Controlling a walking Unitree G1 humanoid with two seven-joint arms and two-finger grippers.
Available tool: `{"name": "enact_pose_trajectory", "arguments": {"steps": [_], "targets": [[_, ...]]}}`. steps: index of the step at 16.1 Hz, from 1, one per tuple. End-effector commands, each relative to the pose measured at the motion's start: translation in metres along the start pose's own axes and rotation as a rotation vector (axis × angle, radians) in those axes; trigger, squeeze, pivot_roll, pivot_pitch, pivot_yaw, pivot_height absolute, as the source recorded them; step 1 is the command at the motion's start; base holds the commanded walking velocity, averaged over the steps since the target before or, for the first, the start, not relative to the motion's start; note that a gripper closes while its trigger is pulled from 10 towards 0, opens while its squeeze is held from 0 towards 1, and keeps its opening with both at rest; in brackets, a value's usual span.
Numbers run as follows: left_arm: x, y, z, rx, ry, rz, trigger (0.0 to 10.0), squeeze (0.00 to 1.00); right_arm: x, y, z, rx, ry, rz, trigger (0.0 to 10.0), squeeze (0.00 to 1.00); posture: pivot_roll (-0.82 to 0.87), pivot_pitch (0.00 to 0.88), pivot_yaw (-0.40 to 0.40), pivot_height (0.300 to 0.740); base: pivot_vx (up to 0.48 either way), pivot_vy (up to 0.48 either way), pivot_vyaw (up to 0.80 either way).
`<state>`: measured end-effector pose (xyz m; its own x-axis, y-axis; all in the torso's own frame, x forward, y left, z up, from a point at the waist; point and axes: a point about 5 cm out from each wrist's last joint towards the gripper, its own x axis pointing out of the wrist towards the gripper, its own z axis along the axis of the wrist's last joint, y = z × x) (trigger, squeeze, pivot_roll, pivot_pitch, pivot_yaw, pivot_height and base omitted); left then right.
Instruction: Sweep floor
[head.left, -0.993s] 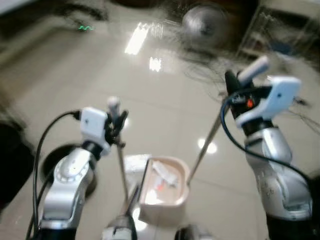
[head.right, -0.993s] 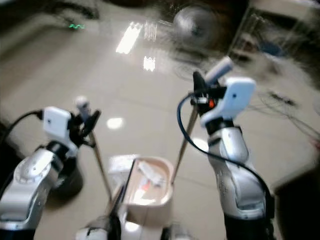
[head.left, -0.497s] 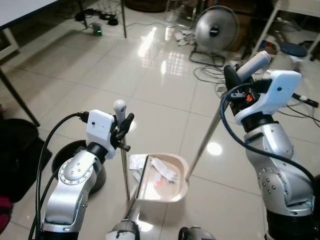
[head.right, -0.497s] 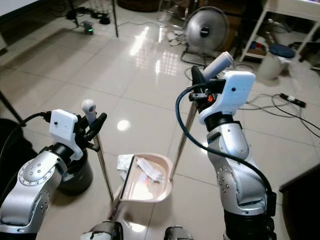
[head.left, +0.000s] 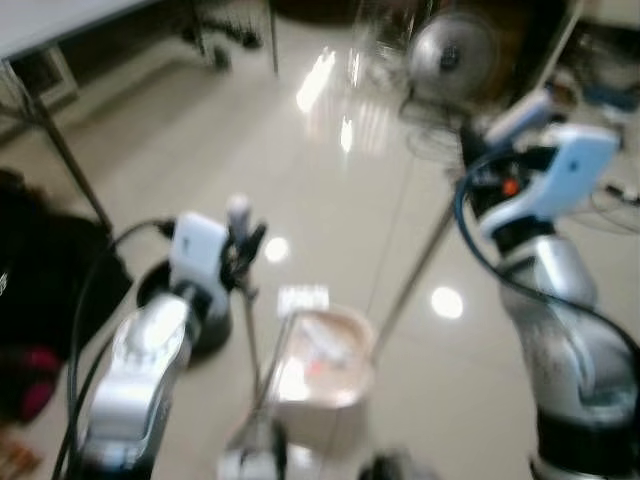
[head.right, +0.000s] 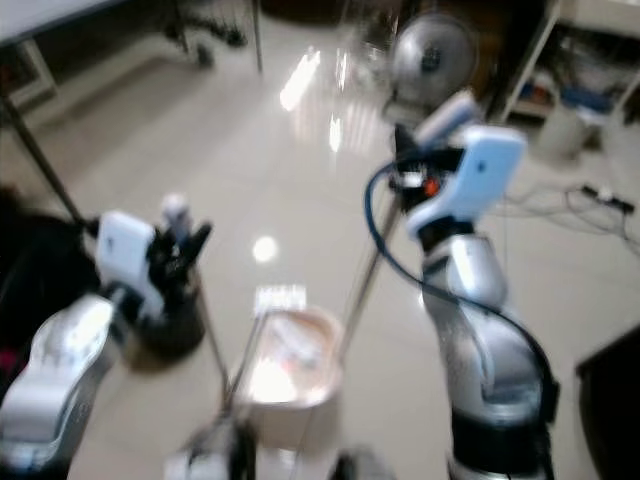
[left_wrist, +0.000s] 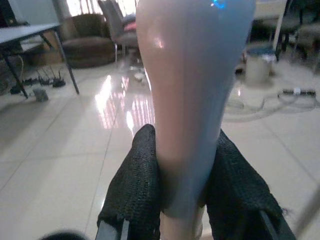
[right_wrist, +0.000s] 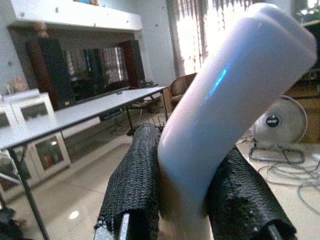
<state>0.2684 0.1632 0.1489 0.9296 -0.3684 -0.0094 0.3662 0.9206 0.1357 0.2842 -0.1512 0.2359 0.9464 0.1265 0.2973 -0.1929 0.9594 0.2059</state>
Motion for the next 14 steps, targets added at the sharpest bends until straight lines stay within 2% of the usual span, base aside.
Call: {"name": "enact_pose_trajectory", "arguments": {"steps": [1,4,8,13,14], "targets": [[0.003,-0.001,0.01,0.015,-0.039,-0.02,10.0,0.0,-0.001,0.002,0.016,0.009,-0.058,0.004,10.0,0.0,0.01,0.043,-0.032,0.74,-0.352,0.0,0.0],[0.001,0.0,0.009,0.02,-0.037,-0.016,10.0,0.0,0.002,0.002,0.019,-0.001,-0.06,0.012,10.0,0.0,0.02,0.034,-0.038,0.74,-0.355,0.0,0.0],[-0.003,0.005,0.009,0.038,-0.037,0.027,10.0,0.0,0.006,0.004,0.024,0.026,-0.072,0.017,10.0,0.0,0.02,0.033,-0.043,0.74,0.0,0.0,0.0],[-0.009,0.016,0.009,0.083,-0.039,0.082,10.0,0.0,0.01,-0.001,0.032,0.147,-0.117,-0.011,10.0,0.0,0.04,0.046,-0.051,0.74,0.0,0.0,0.0],[-0.01,0.016,0.008,0.087,-0.037,0.085,10.0,0.0,0.01,-0.002,0.032,0.146,-0.118,-0.009,10.0,0.0,0.04,0.046,-0.052,0.74,0.0,0.0,0.0]]}}
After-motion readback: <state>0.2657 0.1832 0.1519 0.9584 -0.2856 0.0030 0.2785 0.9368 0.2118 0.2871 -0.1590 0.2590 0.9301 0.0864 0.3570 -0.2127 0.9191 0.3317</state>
